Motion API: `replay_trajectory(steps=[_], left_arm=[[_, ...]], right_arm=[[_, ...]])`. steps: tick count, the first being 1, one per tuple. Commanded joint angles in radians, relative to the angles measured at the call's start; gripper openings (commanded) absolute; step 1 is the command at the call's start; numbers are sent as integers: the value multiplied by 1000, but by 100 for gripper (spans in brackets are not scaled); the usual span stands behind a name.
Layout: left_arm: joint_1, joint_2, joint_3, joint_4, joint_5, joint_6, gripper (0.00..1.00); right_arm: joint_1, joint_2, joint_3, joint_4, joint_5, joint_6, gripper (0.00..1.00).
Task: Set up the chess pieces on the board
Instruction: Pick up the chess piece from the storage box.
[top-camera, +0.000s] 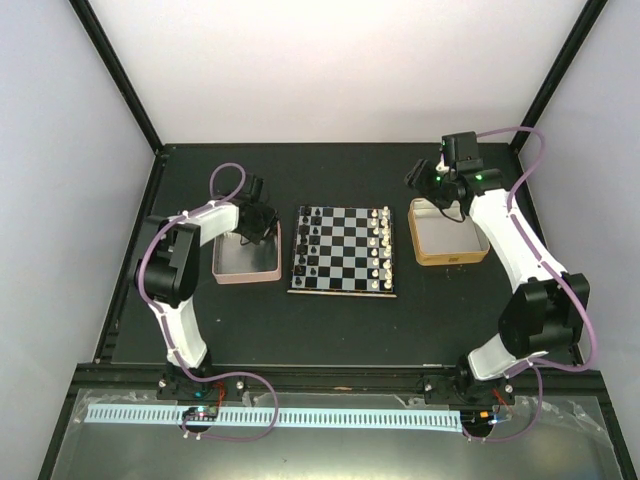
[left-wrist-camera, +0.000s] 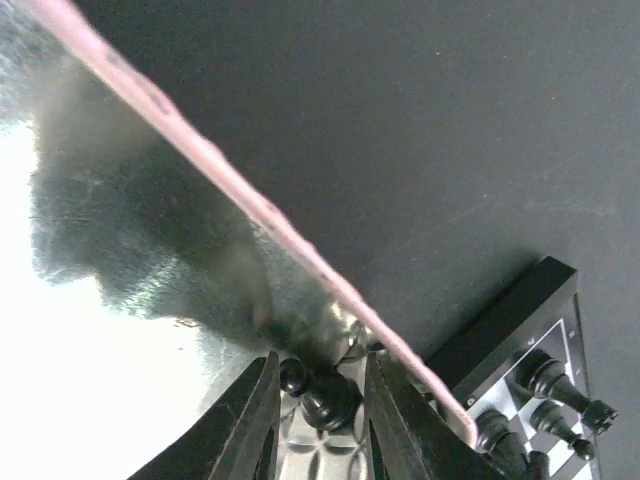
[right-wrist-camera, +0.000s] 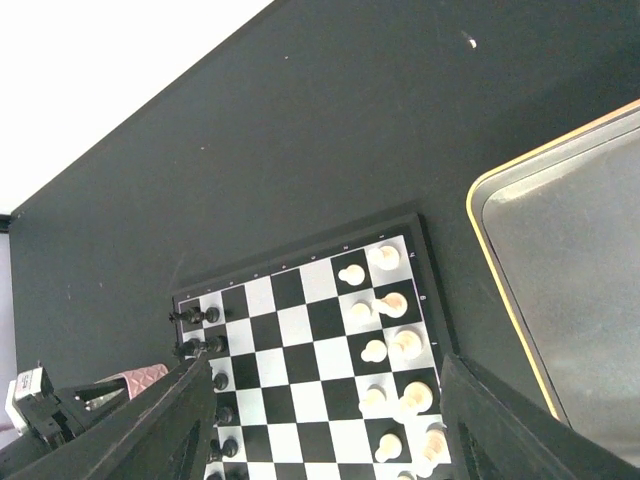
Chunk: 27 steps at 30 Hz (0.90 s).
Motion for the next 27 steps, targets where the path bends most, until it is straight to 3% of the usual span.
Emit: replay_trajectory(steps=[1, 15, 22, 27], left_arm=[[-16, 33, 50, -37, -25, -62, 25], [-28, 78, 34, -39, -15, -111, 15], [-27, 47, 72, -86, -85, -42, 2], [-25, -11, 66, -132, -108, 25, 2]], right_arm=[[-16, -29, -9, 18, -14, -18, 62], [-41, -41, -7, 9, -16, -32, 62], [-42, -44, -4, 12, -22, -29, 62], [-42, -40, -10, 35, -67, -48, 62]])
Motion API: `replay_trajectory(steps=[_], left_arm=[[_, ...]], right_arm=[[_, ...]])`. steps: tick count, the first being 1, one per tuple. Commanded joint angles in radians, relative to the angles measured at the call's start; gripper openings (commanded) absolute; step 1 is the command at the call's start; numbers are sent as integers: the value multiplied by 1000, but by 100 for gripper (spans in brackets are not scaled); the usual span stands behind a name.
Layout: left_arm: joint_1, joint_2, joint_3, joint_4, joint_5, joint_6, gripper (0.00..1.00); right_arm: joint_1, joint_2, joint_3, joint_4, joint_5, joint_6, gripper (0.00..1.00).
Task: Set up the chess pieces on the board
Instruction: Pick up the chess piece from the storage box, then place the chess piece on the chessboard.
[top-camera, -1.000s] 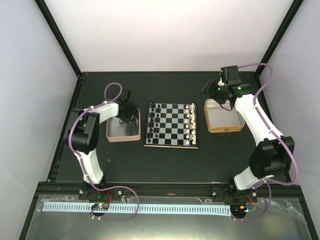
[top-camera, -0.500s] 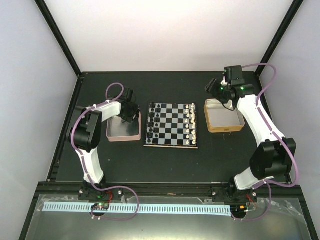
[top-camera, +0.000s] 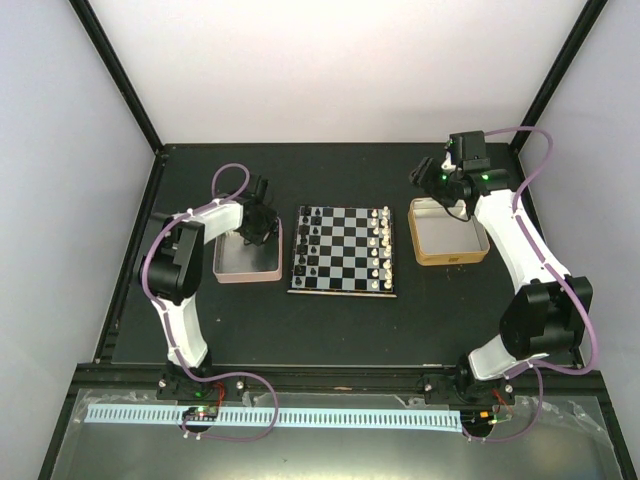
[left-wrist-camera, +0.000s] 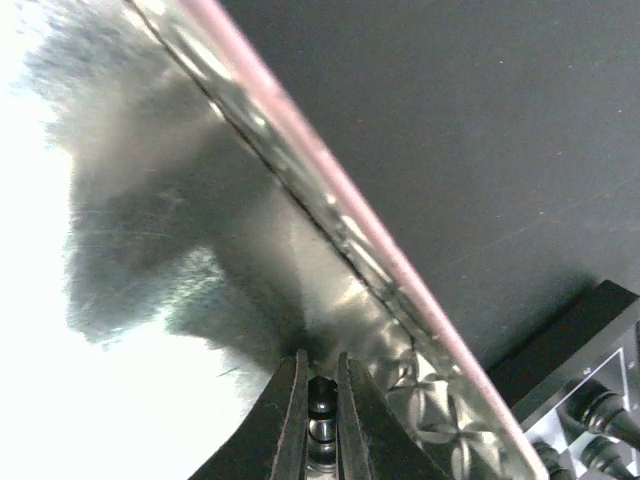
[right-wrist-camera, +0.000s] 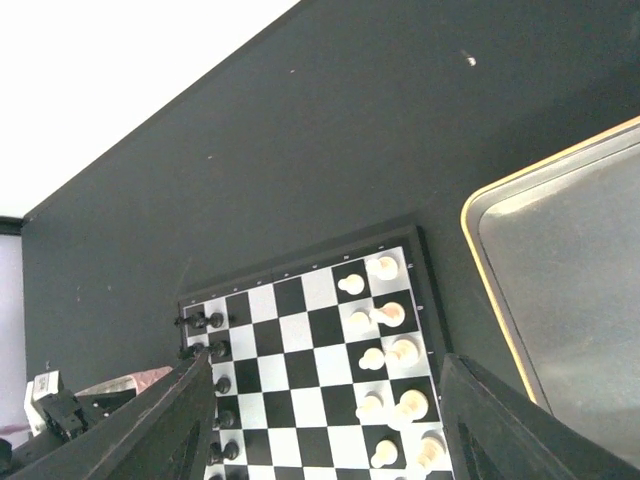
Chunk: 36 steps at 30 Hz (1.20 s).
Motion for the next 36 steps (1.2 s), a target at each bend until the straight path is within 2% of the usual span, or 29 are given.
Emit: replay_trajectory(steps=[1, 9, 13, 16, 19, 25, 30, 36], left_arm=[[-5, -64, 17, -88, -59, 79, 1], [1, -223, -58, -83, -105, 217, 2], [-5, -329, -121, -42, -91, 325, 1], [-6, -422, -175, 17, -6, 420, 2], [-13, -490, -205, 60, 153, 504, 1], [-59, -573, -259, 113, 425, 528, 1], [-154, -620, -261, 124, 482, 520, 2], [-215, -664, -314, 201, 521, 445, 2]], right_arm=[[-8, -24, -9, 34, -58, -33, 63], [4, -19, -78, 136, -264, -70, 67], [68, -36, -120, 174, -299, -143, 70], [137, -62, -173, 224, -315, -177, 74], [225, -114, -271, 329, -321, -191, 76], [415, -186, -457, 541, -340, -193, 77], [524, -227, -571, 691, -348, -175, 75], [547, -226, -629, 767, -287, -139, 65]])
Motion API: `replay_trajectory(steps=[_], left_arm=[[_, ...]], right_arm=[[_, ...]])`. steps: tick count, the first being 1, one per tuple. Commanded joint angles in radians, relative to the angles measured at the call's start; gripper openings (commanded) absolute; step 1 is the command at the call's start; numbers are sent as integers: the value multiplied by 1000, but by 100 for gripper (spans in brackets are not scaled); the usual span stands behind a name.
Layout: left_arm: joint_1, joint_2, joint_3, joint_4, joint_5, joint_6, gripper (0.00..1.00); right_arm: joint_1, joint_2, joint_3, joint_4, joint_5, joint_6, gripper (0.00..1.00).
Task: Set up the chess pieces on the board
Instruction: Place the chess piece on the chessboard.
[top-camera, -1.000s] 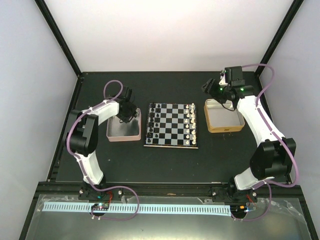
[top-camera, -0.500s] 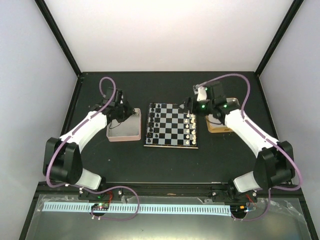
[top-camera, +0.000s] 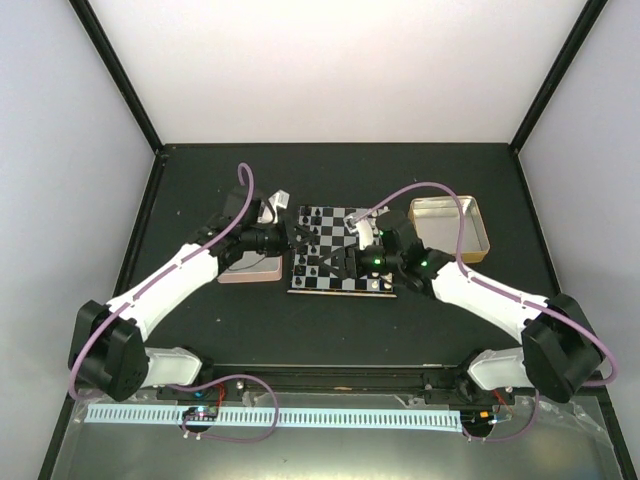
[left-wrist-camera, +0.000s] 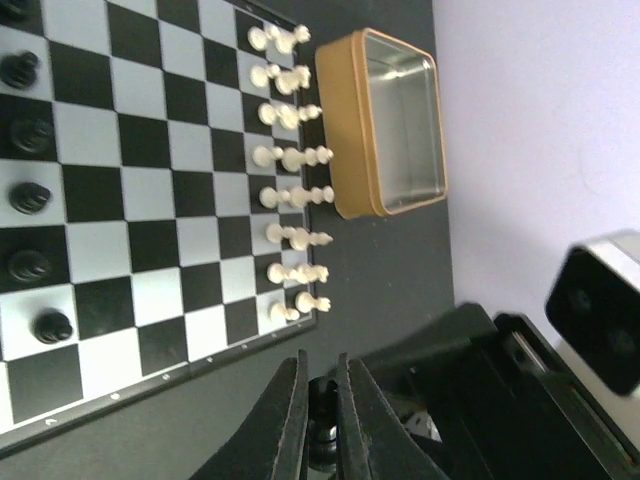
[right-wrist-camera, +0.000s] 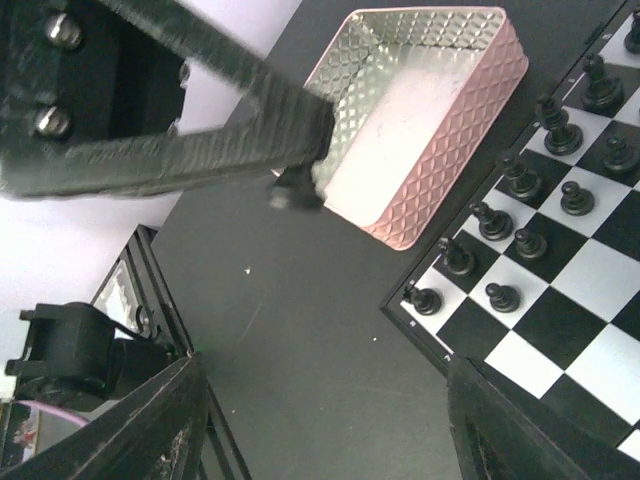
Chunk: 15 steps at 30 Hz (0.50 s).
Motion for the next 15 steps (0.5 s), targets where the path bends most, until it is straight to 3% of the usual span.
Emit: replay_trajectory(steps=[1, 15], left_arm=[[-32, -54, -49, 90, 73, -61, 2], [-59, -75, -97, 190, 111, -147, 2]], right_arm=[[4, -16, -31, 147, 48, 26, 64], [11, 17, -33, 226, 30, 83, 49]])
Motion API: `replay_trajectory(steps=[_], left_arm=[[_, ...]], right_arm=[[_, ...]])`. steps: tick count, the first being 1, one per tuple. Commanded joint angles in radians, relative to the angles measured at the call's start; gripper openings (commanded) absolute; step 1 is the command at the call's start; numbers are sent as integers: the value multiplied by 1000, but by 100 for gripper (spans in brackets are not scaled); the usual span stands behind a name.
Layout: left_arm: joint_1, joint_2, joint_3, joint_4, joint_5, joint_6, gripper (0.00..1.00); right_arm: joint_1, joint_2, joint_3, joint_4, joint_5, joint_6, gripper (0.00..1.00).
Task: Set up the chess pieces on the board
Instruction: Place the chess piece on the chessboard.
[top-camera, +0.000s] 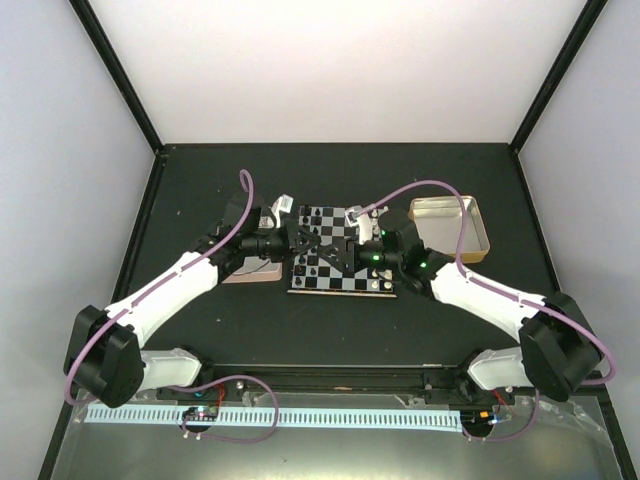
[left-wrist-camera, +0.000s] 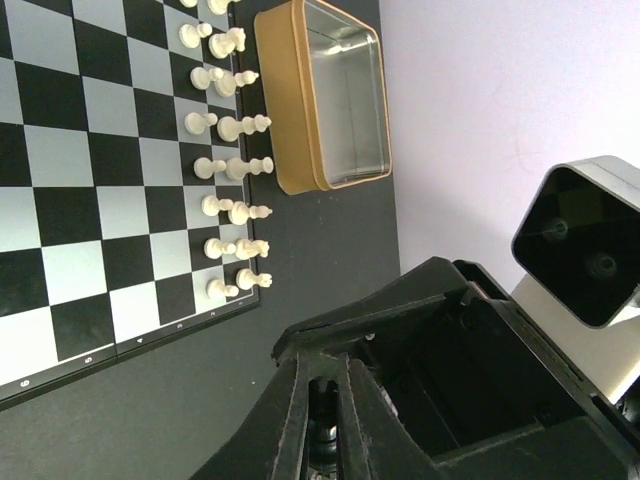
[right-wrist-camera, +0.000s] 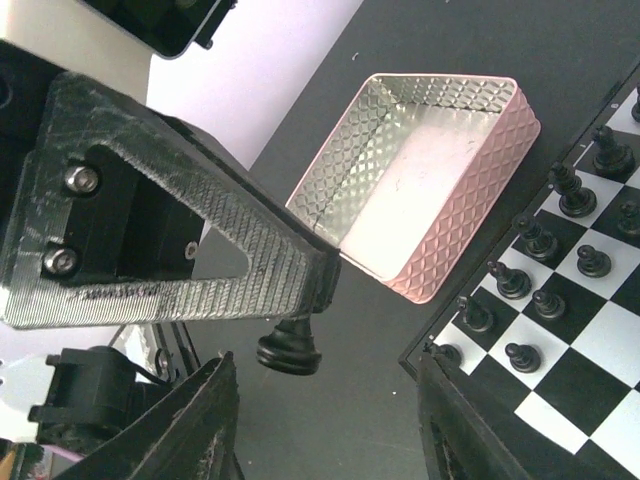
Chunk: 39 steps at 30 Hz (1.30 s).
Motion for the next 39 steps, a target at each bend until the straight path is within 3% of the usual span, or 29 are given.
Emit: replay_trajectory(steps=[1, 9, 15, 26, 28, 32, 34, 39], left_arm=[[-11, -27, -15, 58, 31, -35, 2], [-18, -31, -30, 87, 46, -55, 2], [-19, -32, -35, 99, 57, -63, 2], [-19, -39, -42, 113, 85, -67, 3], [-19, -43, -33, 93, 88, -47, 10], [-18, -58, -11, 24, 96, 33, 44], [-13, -58, 12, -30, 113, 100, 56], [-3, -38, 63, -142, 183, 223, 65]], right_arm=[[8, 14, -1, 64, 6, 20, 47], [8, 30, 9, 65, -12, 20, 33], [9, 46, 17, 64, -22, 16, 32], [10, 49, 21, 76, -32, -46, 7], [9, 43, 17, 78, -34, -97, 5], [10, 10, 19, 35, -14, -244, 3], [8, -10, 16, 11, -19, -320, 3], [9, -58, 2, -51, -68, -483, 3]])
